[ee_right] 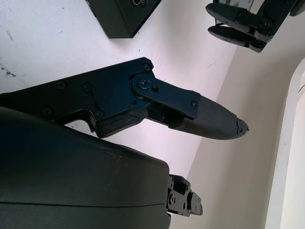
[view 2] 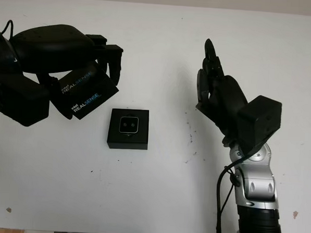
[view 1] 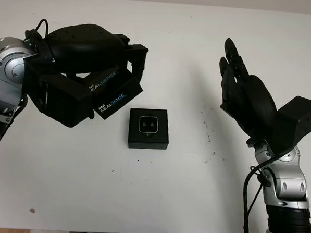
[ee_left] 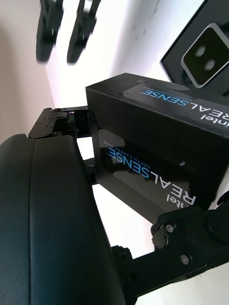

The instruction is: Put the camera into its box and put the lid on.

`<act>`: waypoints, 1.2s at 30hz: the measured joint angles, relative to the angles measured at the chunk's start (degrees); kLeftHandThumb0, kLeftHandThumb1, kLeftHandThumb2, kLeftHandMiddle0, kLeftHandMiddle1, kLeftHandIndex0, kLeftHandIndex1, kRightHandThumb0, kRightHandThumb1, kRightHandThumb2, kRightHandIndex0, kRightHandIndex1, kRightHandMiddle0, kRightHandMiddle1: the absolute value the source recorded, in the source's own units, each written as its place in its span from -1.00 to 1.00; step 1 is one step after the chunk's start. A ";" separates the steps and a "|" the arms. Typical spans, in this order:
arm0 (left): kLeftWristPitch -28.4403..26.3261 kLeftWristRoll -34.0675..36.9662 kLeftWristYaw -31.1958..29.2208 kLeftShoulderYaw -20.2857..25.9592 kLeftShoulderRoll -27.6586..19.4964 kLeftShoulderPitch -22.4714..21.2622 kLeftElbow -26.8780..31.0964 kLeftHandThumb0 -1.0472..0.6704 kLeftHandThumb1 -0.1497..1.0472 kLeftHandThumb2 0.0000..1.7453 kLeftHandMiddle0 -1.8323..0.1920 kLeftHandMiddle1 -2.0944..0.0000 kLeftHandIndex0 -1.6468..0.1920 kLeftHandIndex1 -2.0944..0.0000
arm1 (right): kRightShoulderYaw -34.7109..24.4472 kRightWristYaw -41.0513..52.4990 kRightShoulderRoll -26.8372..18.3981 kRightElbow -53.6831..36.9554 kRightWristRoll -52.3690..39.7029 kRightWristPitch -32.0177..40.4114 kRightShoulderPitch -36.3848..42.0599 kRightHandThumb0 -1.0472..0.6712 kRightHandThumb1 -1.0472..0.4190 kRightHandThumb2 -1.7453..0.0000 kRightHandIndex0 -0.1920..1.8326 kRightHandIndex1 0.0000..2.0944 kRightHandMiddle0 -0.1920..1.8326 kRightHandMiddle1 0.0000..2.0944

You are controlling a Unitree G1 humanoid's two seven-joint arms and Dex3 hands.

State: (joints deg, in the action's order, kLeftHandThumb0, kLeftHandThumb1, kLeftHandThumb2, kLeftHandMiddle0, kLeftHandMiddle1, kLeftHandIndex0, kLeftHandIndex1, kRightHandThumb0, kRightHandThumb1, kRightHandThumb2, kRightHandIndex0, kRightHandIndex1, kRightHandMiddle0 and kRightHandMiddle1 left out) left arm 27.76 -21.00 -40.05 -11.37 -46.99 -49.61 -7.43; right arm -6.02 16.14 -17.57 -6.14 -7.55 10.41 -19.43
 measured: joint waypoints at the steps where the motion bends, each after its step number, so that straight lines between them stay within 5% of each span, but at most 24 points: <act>1: 0.68 -0.70 -0.34 -0.25 0.00 -0.04 0.66 -0.30 1.00 -0.53 -0.22 -1.00 0.16 -1.00 | 0.01 -0.04 0.00 0.00 0.02 0.00 0.01 -0.65 -1.00 0.13 -1.00 -0.98 -0.99 -0.97; 5: 3.08 -4.24 -1.69 -2.25 0.31 -0.11 2.33 -0.29 1.00 -0.57 -0.16 -1.00 0.20 -1.00 | 0.05 -0.17 0.02 0.00 0.10 -0.01 0.05 -0.64 -1.00 0.13 -1.00 -0.97 -1.00 -0.97; 11: 12.66 -12.63 5.77 -4.77 2.96 -0.84 -0.03 -0.29 1.00 -0.66 -0.17 -1.00 0.25 -1.00 | 0.22 0.00 0.02 -0.04 0.16 0.00 0.13 -0.65 -1.00 0.14 -1.00 -0.98 -1.00 -0.96; 15: 19.89 -20.96 14.56 -6.74 4.66 -2.34 -3.66 -0.29 1.00 -0.71 -0.18 -1.00 0.46 -0.99 | 0.29 -0.01 0.02 -0.06 0.16 0.00 0.23 -0.65 -1.00 0.13 -1.00 -0.98 -0.99 -0.96; 20: 26.39 -32.99 27.40 -9.36 5.49 -5.48 -8.14 -0.27 1.00 -0.72 -0.19 -1.00 0.41 -0.94 | 0.28 -0.15 0.02 -0.17 0.15 0.00 0.48 -0.66 -1.00 0.14 -1.00 -0.98 -1.00 -0.97; 25: 28.46 -37.19 34.86 -11.67 6.90 -8.66 -14.10 -0.25 1.00 -0.71 -0.22 -1.00 0.41 -0.99 | 0.27 -0.20 0.03 -0.73 0.01 0.01 0.79 -0.67 -1.00 0.14 -1.00 -0.99 -1.00 -0.98; 31: 29.12 -36.28 35.95 -13.22 7.91 -10.35 -18.77 -0.35 1.00 -0.66 -0.37 -1.00 0.28 -1.00 | 0.24 -0.22 0.02 -0.75 -0.06 0.02 0.93 -0.68 -1.00 0.14 -1.00 -1.00 -0.99 -0.99; 36: 27.35 -24.40 24.81 -13.72 10.35 -10.94 -21.39 -0.34 1.00 -0.57 -0.33 -1.00 0.16 -1.00 | 0.23 -0.40 0.02 -0.96 -0.03 0.03 1.09 -0.68 -1.00 0.15 -1.00 -1.00 -1.00 -0.99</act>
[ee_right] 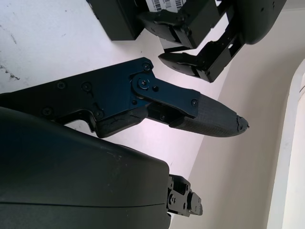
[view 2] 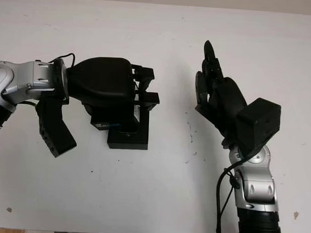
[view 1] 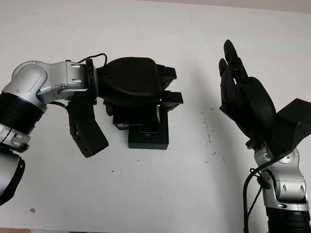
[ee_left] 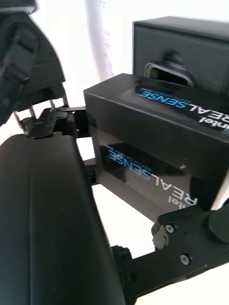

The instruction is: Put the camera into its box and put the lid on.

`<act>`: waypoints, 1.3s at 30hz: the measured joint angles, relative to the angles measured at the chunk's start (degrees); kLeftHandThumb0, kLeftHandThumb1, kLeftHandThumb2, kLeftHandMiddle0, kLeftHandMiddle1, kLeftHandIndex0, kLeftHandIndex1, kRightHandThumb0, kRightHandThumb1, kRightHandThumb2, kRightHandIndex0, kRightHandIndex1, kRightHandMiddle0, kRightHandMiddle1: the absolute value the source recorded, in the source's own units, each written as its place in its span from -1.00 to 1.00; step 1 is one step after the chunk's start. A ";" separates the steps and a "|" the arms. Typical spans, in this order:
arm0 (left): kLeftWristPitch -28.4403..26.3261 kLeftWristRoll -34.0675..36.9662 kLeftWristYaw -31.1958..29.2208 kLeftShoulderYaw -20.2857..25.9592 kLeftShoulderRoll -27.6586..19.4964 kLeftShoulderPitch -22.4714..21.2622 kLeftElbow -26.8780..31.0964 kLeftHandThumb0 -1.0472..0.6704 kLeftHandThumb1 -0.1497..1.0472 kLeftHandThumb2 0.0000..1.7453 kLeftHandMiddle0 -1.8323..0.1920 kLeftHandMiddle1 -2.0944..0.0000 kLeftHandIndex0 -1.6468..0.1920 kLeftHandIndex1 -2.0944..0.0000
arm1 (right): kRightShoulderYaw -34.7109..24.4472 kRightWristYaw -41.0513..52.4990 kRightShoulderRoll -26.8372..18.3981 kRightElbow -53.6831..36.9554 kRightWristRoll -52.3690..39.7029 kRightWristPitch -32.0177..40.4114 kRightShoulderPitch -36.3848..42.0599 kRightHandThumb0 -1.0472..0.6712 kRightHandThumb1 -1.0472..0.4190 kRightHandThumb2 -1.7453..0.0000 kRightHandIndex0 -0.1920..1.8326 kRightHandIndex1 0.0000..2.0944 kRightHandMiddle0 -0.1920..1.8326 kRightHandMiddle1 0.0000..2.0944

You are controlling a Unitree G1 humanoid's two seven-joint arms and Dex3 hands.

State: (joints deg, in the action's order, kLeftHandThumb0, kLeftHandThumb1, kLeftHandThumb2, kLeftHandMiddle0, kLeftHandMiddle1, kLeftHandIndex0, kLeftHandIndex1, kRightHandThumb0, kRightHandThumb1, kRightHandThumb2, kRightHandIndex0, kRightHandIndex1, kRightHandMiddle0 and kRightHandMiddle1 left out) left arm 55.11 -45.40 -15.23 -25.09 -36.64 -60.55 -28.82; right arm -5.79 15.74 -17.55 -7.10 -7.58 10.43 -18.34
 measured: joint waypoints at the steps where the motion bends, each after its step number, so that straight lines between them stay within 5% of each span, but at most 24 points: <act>1: -0.64 2.21 -2.26 -0.05 0.47 0.00 -0.11 -0.33 1.00 -0.57 -0.32 -1.00 0.13 -1.00 | 0.00 -0.01 0.00 -0.06 0.00 0.00 0.10 -0.68 -1.00 0.15 -1.00 -1.00 -0.99 -0.99; 12: -11.03 18.48 -24.06 -0.17 1.30 0.81 7.44 -0.29 1.00 -0.69 -0.15 -1.00 0.34 -1.00 | -0.10 0.20 -0.01 -0.41 -0.06 0.44 0.51 -0.68 -1.00 0.14 -1.00 -1.00 -1.00 -1.00; 21: -12.96 18.73 -27.65 -0.10 1.22 1.88 11.69 -0.31 1.00 -0.69 -0.09 -1.00 0.45 -1.00 | 0.11 0.16 0.00 -1.48 0.07 1.33 0.75 -0.67 -1.00 0.13 -1.00 -1.00 -1.00 -1.00; 26: -10.12 16.23 -25.71 -0.11 1.32 1.91 11.34 -0.31 1.00 -0.68 -0.15 -1.00 0.29 -1.00 | 0.13 0.11 0.00 -2.08 0.09 1.68 1.41 -0.67 -1.00 0.14 -1.00 -1.00 -1.00 -1.00; 31: -5.75 10.82 -20.05 -0.12 1.50 1.93 9.75 -0.24 1.00 -0.69 -0.16 -1.00 0.41 -1.00 | 0.19 -0.94 0.09 -2.61 0.45 2.38 1.54 -0.68 -1.00 0.15 -1.00 -0.99 -1.00 -0.99; 39: 1.53 -4.70 -1.93 -0.47 1.56 1.02 5.82 -0.22 1.00 -0.63 -0.13 -1.00 0.34 -1.00 | 0.31 -1.67 0.28 -2.83 0.83 2.68 1.81 -0.68 -1.00 0.16 -1.00 -1.00 -1.00 -1.00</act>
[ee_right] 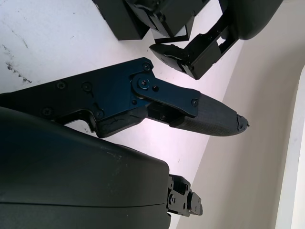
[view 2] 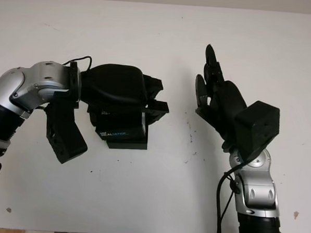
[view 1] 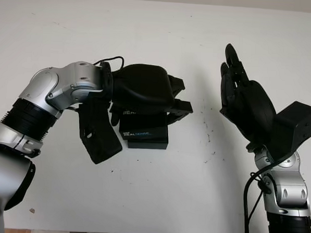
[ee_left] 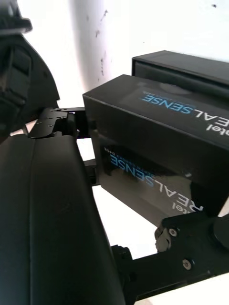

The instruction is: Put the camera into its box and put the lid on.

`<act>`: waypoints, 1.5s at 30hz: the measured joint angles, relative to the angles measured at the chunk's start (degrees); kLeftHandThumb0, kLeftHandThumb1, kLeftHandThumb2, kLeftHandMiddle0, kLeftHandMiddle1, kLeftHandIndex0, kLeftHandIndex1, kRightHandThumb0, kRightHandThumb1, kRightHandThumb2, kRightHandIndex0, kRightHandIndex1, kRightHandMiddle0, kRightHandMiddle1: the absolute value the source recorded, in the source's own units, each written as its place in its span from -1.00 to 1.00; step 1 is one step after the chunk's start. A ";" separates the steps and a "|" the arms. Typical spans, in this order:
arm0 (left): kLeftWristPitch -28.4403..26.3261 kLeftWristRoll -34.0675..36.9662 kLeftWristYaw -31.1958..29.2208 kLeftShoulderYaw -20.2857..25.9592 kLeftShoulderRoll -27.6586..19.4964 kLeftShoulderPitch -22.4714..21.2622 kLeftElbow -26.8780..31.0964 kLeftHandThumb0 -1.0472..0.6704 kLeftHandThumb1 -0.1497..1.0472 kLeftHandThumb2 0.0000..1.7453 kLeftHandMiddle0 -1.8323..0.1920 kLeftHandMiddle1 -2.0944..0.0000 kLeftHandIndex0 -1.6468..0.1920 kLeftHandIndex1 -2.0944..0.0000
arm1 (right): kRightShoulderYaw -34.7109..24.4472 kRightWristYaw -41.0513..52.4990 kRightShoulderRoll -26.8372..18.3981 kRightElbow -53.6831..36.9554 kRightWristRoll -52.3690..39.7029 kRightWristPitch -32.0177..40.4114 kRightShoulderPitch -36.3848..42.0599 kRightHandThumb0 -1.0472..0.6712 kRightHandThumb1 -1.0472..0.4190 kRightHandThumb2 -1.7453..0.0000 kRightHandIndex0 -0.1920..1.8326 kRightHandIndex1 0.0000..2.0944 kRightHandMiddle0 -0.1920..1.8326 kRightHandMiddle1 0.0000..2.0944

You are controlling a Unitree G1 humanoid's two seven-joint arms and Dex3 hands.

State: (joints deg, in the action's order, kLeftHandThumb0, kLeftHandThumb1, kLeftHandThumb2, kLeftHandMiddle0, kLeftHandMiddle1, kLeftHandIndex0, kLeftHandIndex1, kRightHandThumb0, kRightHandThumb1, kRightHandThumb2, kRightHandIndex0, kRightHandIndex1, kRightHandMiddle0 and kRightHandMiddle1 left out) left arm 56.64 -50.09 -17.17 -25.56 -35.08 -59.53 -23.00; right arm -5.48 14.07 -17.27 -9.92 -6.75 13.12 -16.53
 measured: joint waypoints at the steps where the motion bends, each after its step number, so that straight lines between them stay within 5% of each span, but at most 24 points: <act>1: 0.54 -1.32 1.32 -0.21 -0.01 -0.48 -0.26 -0.21 1.00 -0.63 -0.12 -1.00 0.38 -1.00 | 0.00 0.07 0.00 0.00 -0.02 0.07 0.00 -0.67 -1.00 0.15 -1.00 -1.00 -1.00 -1.00; 5: 2.41 -4.64 5.80 -0.92 -0.05 -1.24 -0.98 -0.16 1.00 -0.71 -0.18 -1.00 0.45 -1.00 | 0.01 0.34 -0.01 0.00 0.05 0.08 -0.01 -0.70 -1.00 0.15 -1.00 -1.00 -1.00 -1.00; 12: 2.85 -3.75 5.29 -1.61 -0.04 -1.42 -1.70 -0.14 1.00 -0.76 -0.21 -1.00 0.49 -1.00 | -0.03 0.95 -0.03 0.00 -0.08 0.08 -0.01 -0.66 -1.00 0.15 -1.00 -1.00 -1.00 -1.00; 21: -0.70 11.85 -6.97 -1.87 0.62 -0.59 -2.53 -0.13 1.00 -0.80 -0.17 -1.00 0.63 -0.90 | -0.14 1.73 -0.04 0.01 -0.32 0.07 -0.04 -0.68 -1.00 0.16 -1.00 -1.00 -1.00 -1.00; 26: -5.06 17.68 -14.00 -1.79 0.88 0.78 0.09 -0.11 1.00 -0.75 -0.15 -1.00 0.38 -0.99 | -0.14 1.53 -0.04 0.00 -0.14 0.12 -0.04 -0.68 -1.00 0.17 -1.00 -1.00 -1.00 -1.00; 31: -8.66 21.32 -17.44 -0.95 1.19 1.91 1.62 -0.17 1.00 -0.73 -0.19 -1.00 0.48 -1.00 | -0.14 0.85 -0.02 0.00 0.00 0.20 -0.04 -0.70 -1.00 0.18 -1.00 -1.00 -1.00 -0.99; 37: -12.84 22.54 -20.91 -0.87 2.00 2.01 3.14 -0.31 1.00 -0.66 -0.14 -1.00 0.41 -1.00 | 0.12 -0.16 0.23 -0.02 0.78 0.50 -0.04 -0.69 -1.00 0.17 -1.00 -0.98 -1.00 -0.97; 43: -7.80 18.71 -17.62 -0.89 2.43 1.90 0.97 -0.29 1.00 -0.72 -0.15 -1.00 0.41 -1.00 | 0.17 -0.60 0.91 -0.02 0.83 0.48 -0.02 -0.73 -1.00 0.19 -0.99 -0.97 -0.99 -0.97; 45: -7.22 17.46 -17.35 -0.96 2.43 1.84 0.74 -0.27 1.00 -0.72 -0.10 -1.00 0.57 -0.99 | 0.17 -0.64 1.03 -0.02 0.82 0.47 0.01 -0.72 -1.00 0.17 -1.00 -0.98 -1.00 -0.99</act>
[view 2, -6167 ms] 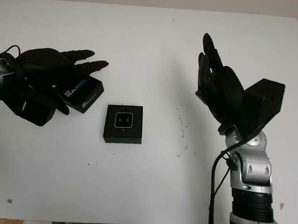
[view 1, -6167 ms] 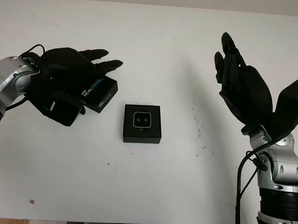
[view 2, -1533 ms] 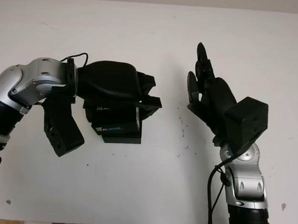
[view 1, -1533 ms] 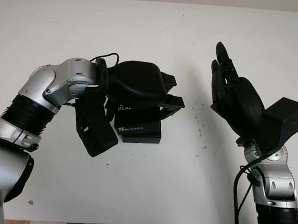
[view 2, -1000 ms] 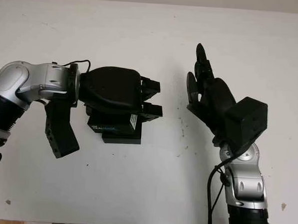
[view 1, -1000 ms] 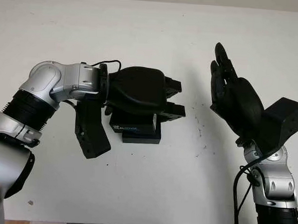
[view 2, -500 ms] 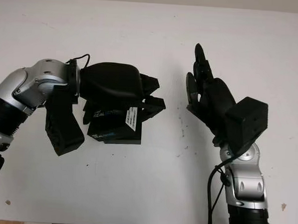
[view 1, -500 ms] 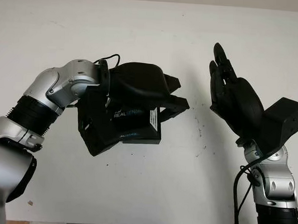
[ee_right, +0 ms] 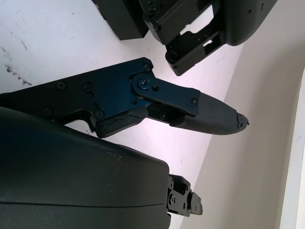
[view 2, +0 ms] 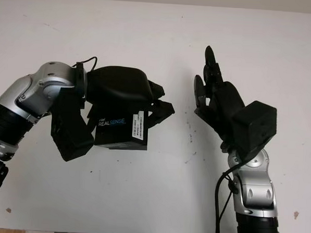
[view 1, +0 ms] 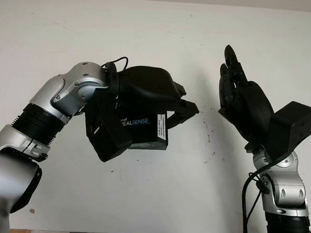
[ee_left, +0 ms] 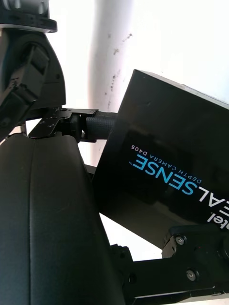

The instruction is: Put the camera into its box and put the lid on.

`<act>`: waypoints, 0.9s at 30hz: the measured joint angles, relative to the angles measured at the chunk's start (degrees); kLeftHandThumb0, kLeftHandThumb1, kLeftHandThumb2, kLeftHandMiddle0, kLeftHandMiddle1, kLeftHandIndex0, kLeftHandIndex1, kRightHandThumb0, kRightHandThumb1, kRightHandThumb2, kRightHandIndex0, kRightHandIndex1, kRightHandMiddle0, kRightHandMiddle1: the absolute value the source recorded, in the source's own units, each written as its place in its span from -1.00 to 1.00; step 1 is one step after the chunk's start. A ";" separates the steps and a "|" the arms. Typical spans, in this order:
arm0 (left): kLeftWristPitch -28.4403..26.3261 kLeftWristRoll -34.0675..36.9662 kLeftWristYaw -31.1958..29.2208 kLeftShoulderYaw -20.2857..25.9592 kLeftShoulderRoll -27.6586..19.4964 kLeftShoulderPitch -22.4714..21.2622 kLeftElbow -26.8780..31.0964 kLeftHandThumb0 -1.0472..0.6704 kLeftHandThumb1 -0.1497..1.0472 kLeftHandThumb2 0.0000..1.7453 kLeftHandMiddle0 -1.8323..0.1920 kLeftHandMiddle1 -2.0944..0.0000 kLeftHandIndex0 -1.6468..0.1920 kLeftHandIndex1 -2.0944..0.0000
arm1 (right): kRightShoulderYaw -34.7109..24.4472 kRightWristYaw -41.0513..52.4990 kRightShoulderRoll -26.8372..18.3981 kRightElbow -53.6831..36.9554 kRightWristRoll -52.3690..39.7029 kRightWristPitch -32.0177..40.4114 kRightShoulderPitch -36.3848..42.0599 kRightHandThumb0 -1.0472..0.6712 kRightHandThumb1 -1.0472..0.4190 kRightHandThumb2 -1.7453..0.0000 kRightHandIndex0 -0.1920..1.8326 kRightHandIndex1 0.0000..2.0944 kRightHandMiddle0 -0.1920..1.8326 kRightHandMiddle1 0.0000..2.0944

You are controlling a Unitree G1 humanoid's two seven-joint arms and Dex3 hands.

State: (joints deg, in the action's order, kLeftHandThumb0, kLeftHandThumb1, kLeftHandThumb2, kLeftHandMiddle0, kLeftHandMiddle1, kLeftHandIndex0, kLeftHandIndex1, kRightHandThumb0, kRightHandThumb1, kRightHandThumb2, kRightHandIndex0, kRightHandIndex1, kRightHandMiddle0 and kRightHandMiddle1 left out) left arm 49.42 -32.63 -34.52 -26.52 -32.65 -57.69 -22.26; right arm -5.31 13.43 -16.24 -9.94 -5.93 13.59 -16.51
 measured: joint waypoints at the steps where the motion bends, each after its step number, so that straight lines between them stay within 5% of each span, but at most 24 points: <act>1: 0.02 -0.26 -0.02 -0.03 0.03 -0.01 -0.04 -0.26 1.00 -0.73 -0.09 -1.00 0.57 -1.00 | 0.00 0.17 -0.01 0.00 0.00 -0.01 0.04 -0.73 -1.00 0.17 -1.00 -0.99 -1.00 -0.99; 14: 0.61 -5.30 4.04 -0.03 1.88 -0.77 -3.04 -0.29 1.00 -0.72 -0.13 -1.00 0.42 -1.00 | 0.01 0.69 0.00 -0.01 0.25 -0.04 0.65 -0.75 -1.00 0.19 -1.00 -0.99 -1.00 -0.97; 20: -0.50 -5.60 7.87 0.17 3.14 -0.92 -6.86 -0.28 1.00 -0.71 -0.33 -1.00 0.10 -1.00 | 0.01 0.70 0.00 -0.01 0.15 -0.05 0.74 -0.73 -1.00 0.19 -1.00 -0.99 -1.00 -0.96; 22: -3.21 -3.63 7.74 0.73 3.73 -0.84 -6.66 -0.34 1.00 -0.62 -0.04 -1.00 0.32 -1.00 | 0.01 0.68 0.05 -0.01 0.14 -0.05 0.74 -0.72 -1.00 0.19 -1.00 -0.98 -1.00 -0.96; 23: -5.06 -2.60 7.43 1.11 3.90 -0.61 -5.97 -0.42 1.00 -0.55 0.40 -0.99 0.68 -0.90 | 0.01 0.60 0.09 -0.01 0.14 -0.05 0.74 -0.71 -1.00 0.19 -1.00 -0.98 -1.00 -0.97; 24: -7.49 -1.36 6.29 1.65 4.13 -0.18 -4.81 -0.49 1.00 -0.49 0.64 -0.70 0.84 -0.60 | 0.01 0.51 0.15 -0.01 0.12 -0.04 0.73 -0.71 -1.00 0.18 -1.00 -0.98 -1.00 -0.97; 26: -14.13 1.63 1.73 2.33 4.55 0.46 -1.16 -0.64 1.00 -0.40 0.84 0.45 0.91 0.35 | 0.04 0.45 0.21 -0.01 0.12 -0.02 0.71 -0.73 -1.00 0.20 -1.00 -0.98 -0.99 -0.97; 27: -18.05 3.03 -1.01 2.73 4.66 0.64 1.09 -0.69 1.00 -0.38 0.90 0.69 0.91 0.61 | 0.14 0.45 0.25 -0.03 0.14 -0.02 0.69 -0.74 -1.00 0.21 -1.00 -0.98 -0.99 -0.97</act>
State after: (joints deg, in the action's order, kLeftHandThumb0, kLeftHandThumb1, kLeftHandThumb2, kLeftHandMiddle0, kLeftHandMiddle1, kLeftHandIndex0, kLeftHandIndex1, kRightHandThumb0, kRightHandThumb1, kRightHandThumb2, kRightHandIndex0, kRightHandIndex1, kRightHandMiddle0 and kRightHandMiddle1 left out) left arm 31.37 -29.60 -35.53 -23.79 -27.99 -57.05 -21.17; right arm -5.17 13.88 -15.99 -9.96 -5.79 13.57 -15.82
